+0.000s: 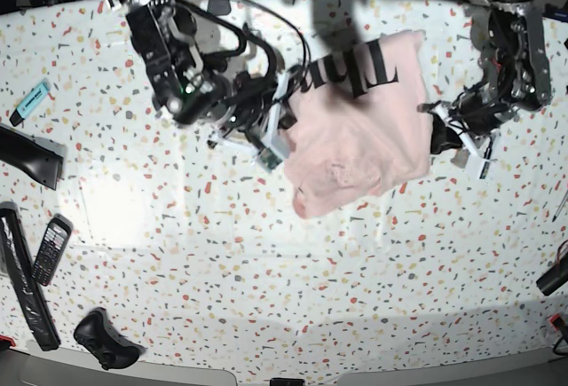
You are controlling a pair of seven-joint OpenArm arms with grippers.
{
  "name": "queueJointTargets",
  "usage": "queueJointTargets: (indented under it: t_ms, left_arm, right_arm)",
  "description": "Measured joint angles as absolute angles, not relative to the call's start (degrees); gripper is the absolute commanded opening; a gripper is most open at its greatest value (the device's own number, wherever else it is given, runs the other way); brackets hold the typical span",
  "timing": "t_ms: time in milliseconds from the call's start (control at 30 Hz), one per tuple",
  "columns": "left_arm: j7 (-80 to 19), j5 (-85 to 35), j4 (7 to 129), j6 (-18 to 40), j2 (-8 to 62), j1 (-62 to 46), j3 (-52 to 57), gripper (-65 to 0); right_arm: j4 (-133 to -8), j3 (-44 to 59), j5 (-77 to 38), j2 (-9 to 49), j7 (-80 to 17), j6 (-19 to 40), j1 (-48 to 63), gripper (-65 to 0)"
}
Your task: Fold the T-shirt properly
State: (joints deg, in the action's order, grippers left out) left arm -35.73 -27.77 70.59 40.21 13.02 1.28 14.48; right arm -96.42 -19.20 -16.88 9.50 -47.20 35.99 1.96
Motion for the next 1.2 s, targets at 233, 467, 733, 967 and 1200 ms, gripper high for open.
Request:
queueJointTargets:
  t_ms: [233,467,733,967,1200]
  left_arm:
    - [-34.9,-27.8,72.3,39.6,13.4,1.0,12.4,-65.0]
    - [-45.5,-41.6,82.2,39.4,19.4,-6.3,17.8,-65.0]
    - [-46.7,-43.2,94.9,39.6,19.7,-23.9,27.7,-65.0]
    - [-47.3,-49.8,99.1,39.6,18.7,-38.8,36.8,-65.0]
    - [-49.3,-49.8,98.4,39.6,11.6,-48.1,40.3,-65.0]
  right_arm:
    - [-102.0,-15.7,-15.0,9.0,-47.2,35.1,5.8,-65.0]
    - [-110.3,0.1,-14.9,9.1,-48.8,34.5,9.0,-65.0]
    - [-122.3,14.6,-23.6,8.9,-57.9,34.5,20.4,-65.0]
    - [-127.8,23.0,-30.7,8.7,-61.2,34.5,36.1,-65.0]
    - [-126.8,24.9,-28.3,4.6,-61.2,35.2,49.8,-65.0]
